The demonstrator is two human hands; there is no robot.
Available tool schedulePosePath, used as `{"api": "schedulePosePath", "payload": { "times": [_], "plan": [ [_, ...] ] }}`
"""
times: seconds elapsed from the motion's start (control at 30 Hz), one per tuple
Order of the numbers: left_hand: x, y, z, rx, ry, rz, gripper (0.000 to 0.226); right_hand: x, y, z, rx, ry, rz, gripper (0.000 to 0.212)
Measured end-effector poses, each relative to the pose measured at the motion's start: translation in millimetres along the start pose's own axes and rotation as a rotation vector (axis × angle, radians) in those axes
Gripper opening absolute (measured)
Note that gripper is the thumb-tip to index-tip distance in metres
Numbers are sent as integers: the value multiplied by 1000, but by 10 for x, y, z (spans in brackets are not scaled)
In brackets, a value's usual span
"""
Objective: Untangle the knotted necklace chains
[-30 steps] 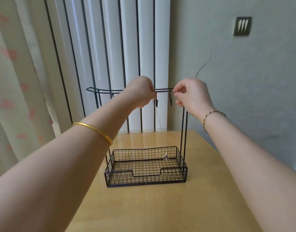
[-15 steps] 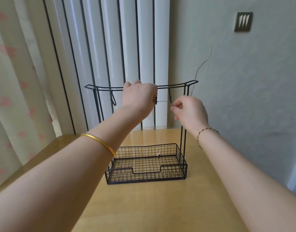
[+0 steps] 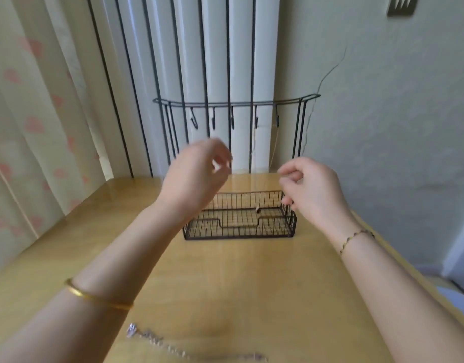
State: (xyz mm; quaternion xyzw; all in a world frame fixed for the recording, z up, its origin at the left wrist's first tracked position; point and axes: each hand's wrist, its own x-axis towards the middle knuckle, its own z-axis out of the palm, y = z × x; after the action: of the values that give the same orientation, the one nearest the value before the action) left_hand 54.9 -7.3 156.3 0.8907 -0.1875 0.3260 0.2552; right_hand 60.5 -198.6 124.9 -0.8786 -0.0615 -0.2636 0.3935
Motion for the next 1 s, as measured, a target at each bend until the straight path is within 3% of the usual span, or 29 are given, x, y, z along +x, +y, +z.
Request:
{"api": "schedulePosePath", "payload": {
  "times": [0.13,0.33,0.4,0.63,0.87,1.0],
  "plan": [
    [-711,-221,67,-76,-403,-144,12,-646,26,176,54,-298,107,17],
    [-1480,-202,188,-249,-722,-252,13,-1326,4,394,-105,-705,140,15],
    [-1563,-127,215,-258,-783,-238,15,-1409,-14,365,-159,-725,90,11],
    [-1694,24,334,-100,-801,-166,7,-1547,-13,211,-252,-798,84,13],
    [-1738,16,406,-24,-779,-77,9,-1564,28,285,-372,-768,-48,11],
    [-1759,37,389,-183,-645,-166,6,-1595,73,394,-254,-739,-117,15]
  ]
}}
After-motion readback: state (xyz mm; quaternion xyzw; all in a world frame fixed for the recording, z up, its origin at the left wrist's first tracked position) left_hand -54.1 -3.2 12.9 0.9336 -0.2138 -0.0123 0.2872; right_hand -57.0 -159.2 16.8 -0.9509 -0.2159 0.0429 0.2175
